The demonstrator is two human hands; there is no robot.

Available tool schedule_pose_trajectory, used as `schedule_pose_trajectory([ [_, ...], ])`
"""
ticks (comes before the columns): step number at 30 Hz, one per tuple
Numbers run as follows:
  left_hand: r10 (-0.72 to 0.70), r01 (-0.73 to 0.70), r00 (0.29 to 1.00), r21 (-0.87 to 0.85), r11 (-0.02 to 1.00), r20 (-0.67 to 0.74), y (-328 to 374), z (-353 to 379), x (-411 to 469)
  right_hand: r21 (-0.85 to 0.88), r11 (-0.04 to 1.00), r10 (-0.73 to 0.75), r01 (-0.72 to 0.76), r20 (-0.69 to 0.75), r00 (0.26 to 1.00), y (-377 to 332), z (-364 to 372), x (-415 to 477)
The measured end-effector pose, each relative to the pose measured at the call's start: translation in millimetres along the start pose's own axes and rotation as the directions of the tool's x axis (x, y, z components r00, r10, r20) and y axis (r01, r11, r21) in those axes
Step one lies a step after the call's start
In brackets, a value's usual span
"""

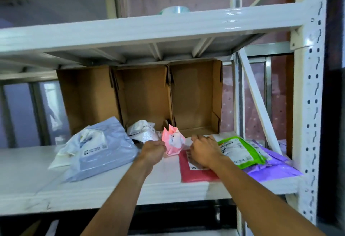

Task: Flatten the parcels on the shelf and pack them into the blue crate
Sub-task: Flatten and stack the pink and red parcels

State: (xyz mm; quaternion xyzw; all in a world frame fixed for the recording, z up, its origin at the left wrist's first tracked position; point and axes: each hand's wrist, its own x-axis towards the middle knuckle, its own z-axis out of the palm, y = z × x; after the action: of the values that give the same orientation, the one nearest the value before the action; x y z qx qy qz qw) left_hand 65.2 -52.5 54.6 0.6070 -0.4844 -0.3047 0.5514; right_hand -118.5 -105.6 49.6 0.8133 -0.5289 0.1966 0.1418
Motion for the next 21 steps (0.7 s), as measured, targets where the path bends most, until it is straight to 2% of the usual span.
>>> schedule_pose_trajectory([
  [4, -0.045, 0.046, 0.999, -0.122, 0.991, 0.005, 7, -11, -31, 0.209, 0.971, 0.115, -0.116, 0.018, 0.993, -5, -17, 0],
  [8, -0.094, 0.126, 0.99, -0.357, 0.925, 0.107, 9, -22, -69, 0.486, 0.854, 0.207, -0.186, 0.011, 0.978, -13, -33, -8],
  [11, -0.109, 0.176, 0.978, -0.431, 0.885, 0.177, 4, -29, -89, 0.571, 0.785, 0.28, -0.238, 0.015, 0.96, -15, -48, -18],
  [16, -0.129, 0.165, 0.98, -0.255, 0.953, 0.15, -1, -36, -102, 0.55, 0.774, 0.227, -0.315, 0.224, 0.948, -8, -53, -30],
  [21, -0.111, 0.113, 0.992, -0.018, 0.993, 0.061, 5, -40, -99, 0.509, 0.795, 0.202, -0.328, 0.288, 0.936, -14, -51, -48],
])
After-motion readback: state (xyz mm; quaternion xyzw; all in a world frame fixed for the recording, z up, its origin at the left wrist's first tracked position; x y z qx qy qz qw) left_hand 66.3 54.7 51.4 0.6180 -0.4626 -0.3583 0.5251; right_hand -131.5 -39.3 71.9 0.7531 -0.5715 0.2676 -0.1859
